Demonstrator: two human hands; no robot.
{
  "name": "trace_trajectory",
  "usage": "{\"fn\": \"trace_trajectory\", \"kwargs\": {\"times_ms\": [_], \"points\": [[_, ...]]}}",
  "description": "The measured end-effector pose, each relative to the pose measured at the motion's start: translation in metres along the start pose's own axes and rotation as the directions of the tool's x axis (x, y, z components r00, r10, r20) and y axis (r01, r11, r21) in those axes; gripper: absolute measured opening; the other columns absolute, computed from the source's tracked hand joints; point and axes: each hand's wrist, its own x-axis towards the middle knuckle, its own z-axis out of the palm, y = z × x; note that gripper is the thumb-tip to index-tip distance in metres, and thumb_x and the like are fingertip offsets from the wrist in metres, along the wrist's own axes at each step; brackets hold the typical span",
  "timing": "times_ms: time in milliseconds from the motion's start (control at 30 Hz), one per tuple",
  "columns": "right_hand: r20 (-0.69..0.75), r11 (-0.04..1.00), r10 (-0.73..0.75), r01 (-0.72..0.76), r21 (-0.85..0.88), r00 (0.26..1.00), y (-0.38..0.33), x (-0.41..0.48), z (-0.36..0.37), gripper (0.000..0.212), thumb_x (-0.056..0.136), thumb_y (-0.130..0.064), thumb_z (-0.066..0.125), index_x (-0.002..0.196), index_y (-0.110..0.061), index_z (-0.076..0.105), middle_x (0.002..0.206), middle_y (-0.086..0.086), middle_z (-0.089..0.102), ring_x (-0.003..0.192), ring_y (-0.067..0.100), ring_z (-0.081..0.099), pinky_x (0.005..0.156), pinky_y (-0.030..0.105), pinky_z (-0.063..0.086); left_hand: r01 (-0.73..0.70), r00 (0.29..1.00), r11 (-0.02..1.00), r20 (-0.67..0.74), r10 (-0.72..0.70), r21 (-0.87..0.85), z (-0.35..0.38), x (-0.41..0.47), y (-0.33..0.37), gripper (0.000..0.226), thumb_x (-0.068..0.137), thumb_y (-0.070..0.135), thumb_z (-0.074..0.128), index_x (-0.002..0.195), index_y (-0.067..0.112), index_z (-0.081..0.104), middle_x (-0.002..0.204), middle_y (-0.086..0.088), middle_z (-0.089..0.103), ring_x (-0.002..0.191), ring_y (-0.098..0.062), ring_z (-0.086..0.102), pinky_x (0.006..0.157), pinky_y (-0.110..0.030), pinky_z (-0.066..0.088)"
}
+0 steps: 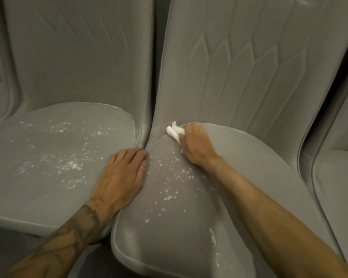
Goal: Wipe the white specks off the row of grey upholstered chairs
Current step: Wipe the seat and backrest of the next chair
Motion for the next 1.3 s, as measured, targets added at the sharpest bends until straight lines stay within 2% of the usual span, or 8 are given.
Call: {"fn": "trace_trajectory", "kwargs": {"times_ms": [167,367,567,633,767,967,1167,1300], "points": [[0.032,0.940,-0.312,0.304,0.156,0.949,-0.023,-0.036,0.003,0.022,0.107,-0.031,0.040,0.111,-0.013,0.050,0.109,0.011,0.053,0.094,0.027,0.044,0.085,0.040,0.034,0.009,1.000,1.000,0.009,-0.009,-0.001,0.001,0.000,-0.001,0.048,0.106,0.036,0.028,0.134,0.016,0.061,0.131,-0.003,0.063,0.119,-0.021,0.056,0.107,-0.039,0.042],[0.018,0.998,0.029,-0.028,-0.060,0.999,-0.002,0.016,0.002,0.027,0.108,-0.027,0.035,0.115,-0.006,0.050,0.121,0.016,0.053,0.108,0.035,0.049,0.092,0.043,0.037,0.030,1.000,0.999,0.003,-0.030,-0.036,0.000,0.001,-0.001,0.047,0.106,0.036,0.026,0.134,0.017,0.059,0.131,-0.001,0.063,0.118,-0.021,0.056,0.109,-0.038,0.041],[-0.031,0.930,-0.333,0.334,0.156,0.942,-0.040,-0.021,0.013,0.018,0.105,-0.026,0.042,0.104,-0.011,0.052,0.103,0.013,0.055,0.087,0.027,0.044,0.079,0.036,0.031,0.056,0.998,0.996,-0.006,-0.057,-0.063,0.003,0.001,-0.003,0.045,0.105,0.035,0.028,0.129,0.014,0.060,0.122,-0.004,0.063,0.109,-0.022,0.058,0.105,-0.040,0.044],[-0.008,0.933,-0.322,0.319,0.163,0.947,-0.033,-0.013,0.009,0.019,0.106,-0.028,0.041,0.105,-0.012,0.051,0.104,0.012,0.054,0.089,0.025,0.044,0.080,0.036,0.033,0.067,0.998,0.995,-0.009,-0.067,-0.074,0.003,0.001,-0.002,0.038,0.106,0.034,0.029,0.121,0.016,0.059,0.114,-0.002,0.061,0.102,-0.020,0.056,0.102,-0.041,0.046],[0.004,0.991,-0.106,0.105,0.078,0.994,-0.028,0.011,0.006,0.026,0.108,-0.026,0.036,0.109,-0.006,0.051,0.113,0.016,0.052,0.099,0.035,0.049,0.087,0.047,0.038,0.070,0.997,0.995,-0.016,-0.071,-0.066,0.003,0.002,-0.001,0.030,0.107,0.031,0.033,0.117,0.017,0.057,0.117,-0.002,0.060,0.106,-0.021,0.056,0.102,-0.038,0.043],[0.018,0.907,-0.394,0.385,0.173,0.919,-0.042,-0.026,0.007,0.025,0.105,-0.032,0.040,0.106,-0.011,0.053,0.106,0.012,0.054,0.090,0.027,0.045,0.082,0.039,0.035,0.067,0.997,0.995,-0.019,-0.069,-0.079,0.001,0.000,0.000,0.031,0.102,0.022,0.038,0.118,0.011,0.061,0.115,-0.007,0.062,0.103,-0.025,0.059,0.101,-0.039,0.044],[0.033,0.980,-0.174,0.170,0.101,0.984,-0.031,0.000,0.000,0.030,0.107,-0.035,0.040,0.108,-0.008,0.053,0.111,0.015,0.054,0.099,0.034,0.048,0.087,0.046,0.038,0.059,0.997,0.994,-0.048,-0.063,-0.087,0.003,0.001,-0.001,0.021,0.104,0.018,0.042,0.116,0.013,0.059,0.115,-0.004,0.060,0.103,-0.023,0.056,0.100,-0.036,0.041],[0.019,0.905,-0.379,0.366,0.216,0.925,-0.048,-0.031,0.008,0.024,0.105,-0.037,0.045,0.109,-0.016,0.054,0.108,0.007,0.056,0.092,0.023,0.046,0.081,0.037,0.036,0.042,0.995,0.994,-0.090,-0.051,-0.103,0.003,0.000,-0.002,0.027,0.101,0.018,0.041,0.118,0.010,0.061,0.112,-0.006,0.062,0.099,-0.023,0.057,0.097,-0.036,0.042]]}}
